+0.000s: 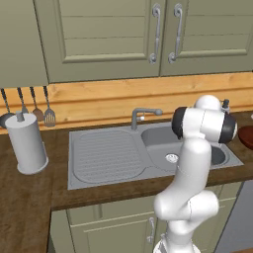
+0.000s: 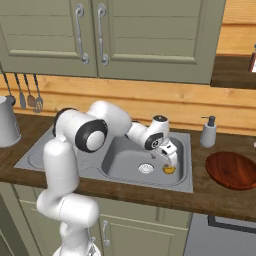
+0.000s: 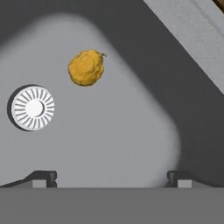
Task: Pick the squash from the sink and place it in the bowl. Then pick the bowl and place it in the microwave. Then close the microwave door and press the start button.
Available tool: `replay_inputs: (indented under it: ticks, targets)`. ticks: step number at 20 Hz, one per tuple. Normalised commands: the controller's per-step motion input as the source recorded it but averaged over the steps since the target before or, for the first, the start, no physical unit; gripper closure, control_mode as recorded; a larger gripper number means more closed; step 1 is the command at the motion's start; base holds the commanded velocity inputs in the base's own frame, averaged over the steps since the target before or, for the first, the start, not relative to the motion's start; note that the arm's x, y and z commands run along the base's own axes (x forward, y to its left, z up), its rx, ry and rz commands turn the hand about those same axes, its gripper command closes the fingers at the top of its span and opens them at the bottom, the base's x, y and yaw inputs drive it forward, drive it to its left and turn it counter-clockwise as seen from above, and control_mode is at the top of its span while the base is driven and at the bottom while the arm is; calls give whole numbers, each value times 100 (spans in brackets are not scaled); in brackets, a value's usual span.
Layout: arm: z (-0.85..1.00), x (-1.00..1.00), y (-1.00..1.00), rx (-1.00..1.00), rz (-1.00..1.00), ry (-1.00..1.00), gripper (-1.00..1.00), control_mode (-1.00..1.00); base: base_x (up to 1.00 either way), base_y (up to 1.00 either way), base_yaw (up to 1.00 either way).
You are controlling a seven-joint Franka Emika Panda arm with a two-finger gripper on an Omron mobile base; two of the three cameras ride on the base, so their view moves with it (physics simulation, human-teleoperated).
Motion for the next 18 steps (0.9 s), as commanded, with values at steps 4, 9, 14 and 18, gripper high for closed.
replay_inputs:
  ticks: [4,9,14,18]
  targets:
    - [-15,30,-4,0,0,0,-100,-100,0,0,0]
    - [-24,9,-4,0,0,-2,-100,-100,0,0,0]
    - [-22,6,-9,0,0,0,-100,-100,0,0,0]
    - [-22,12,-11,0,0,0,-100,-100,0,0,0]
